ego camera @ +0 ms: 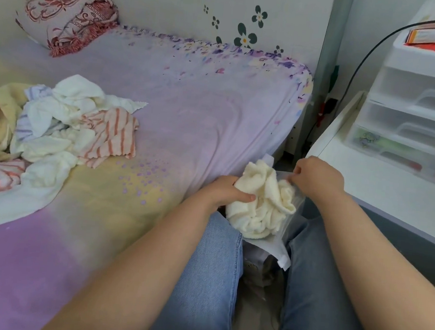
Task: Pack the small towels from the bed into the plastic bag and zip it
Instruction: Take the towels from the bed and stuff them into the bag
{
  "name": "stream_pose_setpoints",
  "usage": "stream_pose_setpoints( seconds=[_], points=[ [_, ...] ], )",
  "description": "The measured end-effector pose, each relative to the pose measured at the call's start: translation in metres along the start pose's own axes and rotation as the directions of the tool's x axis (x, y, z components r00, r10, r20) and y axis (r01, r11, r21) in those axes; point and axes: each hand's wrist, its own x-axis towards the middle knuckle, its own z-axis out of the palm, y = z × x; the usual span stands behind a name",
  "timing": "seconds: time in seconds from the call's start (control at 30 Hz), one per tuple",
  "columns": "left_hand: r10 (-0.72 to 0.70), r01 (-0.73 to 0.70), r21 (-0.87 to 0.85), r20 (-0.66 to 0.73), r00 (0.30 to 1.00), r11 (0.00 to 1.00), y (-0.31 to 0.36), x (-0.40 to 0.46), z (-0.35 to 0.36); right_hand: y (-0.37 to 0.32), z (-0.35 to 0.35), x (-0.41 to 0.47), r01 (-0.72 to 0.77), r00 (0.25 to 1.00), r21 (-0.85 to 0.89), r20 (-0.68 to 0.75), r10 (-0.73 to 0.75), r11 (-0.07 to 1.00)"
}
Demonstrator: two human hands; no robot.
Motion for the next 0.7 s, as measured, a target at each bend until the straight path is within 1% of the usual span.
stream_pose_setpoints(
  seconds=[0.03,0.07,0.13,0.2,0.23,0.27,0.33,0.37,0.4,0.43,0.47,0.5,0.53,0.57,0.6,0.63,0.67,0.7],
  points=[
    [0.025,-0.024,-0.026,0.039,0.999,0.999,-0.001,0.000,-0.002,-0.003,-0.003,0.001,-0.013,0.999,0.022,-0.038,0.014,1.000],
    [0.048,-0.046,-0.038,0.079,0.996,0.998,-0.002,0.000,-0.003,-0.006,-0.006,0.003,-0.025,0.994,0.086,-0.102,0.034,0.996],
    [0.089,-0.086,-0.033,0.139,0.986,0.996,-0.003,-0.002,-0.005,-0.007,-0.004,0.005,-0.027,0.972,0.277,-0.217,0.090,0.961],
    [0.116,-0.122,0.052,0.110,0.987,0.991,-0.003,-0.001,0.000,-0.008,0.001,0.004,0.023,0.970,0.447,-0.225,0.088,0.894],
    [0.122,-0.131,0.148,0.064,0.990,0.980,-0.004,0.002,0.004,-0.008,0.004,0.003,0.049,0.976,0.510,-0.208,0.068,0.859],
    [0.123,-0.124,0.291,0.023,0.992,0.949,-0.003,0.006,0.007,-0.008,0.006,0.002,0.065,0.981,0.557,-0.186,0.049,0.828],
    [0.115,-0.088,0.603,-0.006,0.993,0.793,0.000,0.011,0.013,-0.008,0.008,-0.002,0.077,0.988,0.622,-0.151,0.023,0.779],
    [0.098,-0.066,0.689,-0.007,0.995,0.722,-0.001,0.014,0.016,-0.008,0.009,-0.003,0.085,0.989,0.642,-0.145,0.013,0.762],
    [0.088,-0.032,0.731,-0.039,0.995,0.682,0.000,0.016,0.018,-0.008,0.009,-0.007,0.104,0.985,0.625,-0.171,0.005,0.773],
    [0.117,-0.005,0.753,-0.096,0.988,0.658,0.000,0.019,0.020,-0.009,0.008,-0.012,0.172,0.964,0.555,-0.265,-0.023,0.814],
    [0.166,0.026,0.762,-0.174,0.971,0.648,0.002,0.018,0.020,-0.012,0.007,-0.019,0.290,0.912,0.441,-0.396,-0.106,0.849],
    [0.221,0.058,0.771,-0.253,0.942,0.635,0.004,0.018,0.020,-0.016,0.006,-0.025,0.432,0.826,0.305,-0.511,-0.236,0.849],
    [0.275,0.068,0.773,-0.305,0.912,0.630,0.008,0.016,0.018,-0.022,0.008,-0.032,0.542,0.757,0.187,-0.533,-0.379,0.820],
    [0.297,0.060,0.759,-0.325,0.898,0.649,0.010,0.014,0.014,-0.027,0.011,-0.040,0.591,0.754,0.128,-0.439,-0.489,0.796],
    [0.281,0.028,0.703,-0.320,0.905,0.710,0.012,0.010,0.008,-0.032,0.016,-0.047,0.566,0.809,0.110,-0.266,-0.525,0.817],
    [0.247,-0.031,0.590,-0.290,0.925,0.807,0.011,0.007,0.000,-0.034,0.022,-0.053,0.501,0.865,0.075,-0.080,-0.495,0.862],
    [0.223,-0.090,0.449,-0.251,0.942,0.889,0.011,0.003,-0.007,-0.033,0.028,-0.053,0.431,0.900,0.020,0.060,-0.431,0.902],
    [0.218,-0.139,0.322,-0.225,0.950,0.936,0.008,-0.002,-0.012,-0.031,0.030,-0.052,0.381,0.918,-0.035,0.136,-0.373,0.924]
  ],
)
